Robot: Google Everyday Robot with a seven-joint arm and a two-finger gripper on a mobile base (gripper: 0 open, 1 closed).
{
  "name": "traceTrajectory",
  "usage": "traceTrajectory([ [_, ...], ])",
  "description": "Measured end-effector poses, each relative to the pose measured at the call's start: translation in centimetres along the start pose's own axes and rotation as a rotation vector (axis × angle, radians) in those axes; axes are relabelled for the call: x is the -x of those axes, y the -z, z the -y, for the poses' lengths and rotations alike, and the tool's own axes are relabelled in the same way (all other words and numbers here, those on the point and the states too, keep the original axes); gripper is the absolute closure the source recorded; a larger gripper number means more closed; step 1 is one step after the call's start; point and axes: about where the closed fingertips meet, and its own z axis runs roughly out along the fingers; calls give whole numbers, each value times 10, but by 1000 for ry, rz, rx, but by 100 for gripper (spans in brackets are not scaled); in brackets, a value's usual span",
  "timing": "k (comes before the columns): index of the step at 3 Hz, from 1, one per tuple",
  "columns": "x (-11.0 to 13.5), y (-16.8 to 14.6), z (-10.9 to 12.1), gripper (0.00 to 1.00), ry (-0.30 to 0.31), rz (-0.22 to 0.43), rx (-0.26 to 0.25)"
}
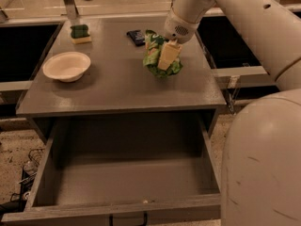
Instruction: Place green rice chip bag into top drawer
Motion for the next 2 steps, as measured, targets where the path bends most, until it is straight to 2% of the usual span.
traceTrajectory([
  [2,7,68,-33,100,79,72,-67],
])
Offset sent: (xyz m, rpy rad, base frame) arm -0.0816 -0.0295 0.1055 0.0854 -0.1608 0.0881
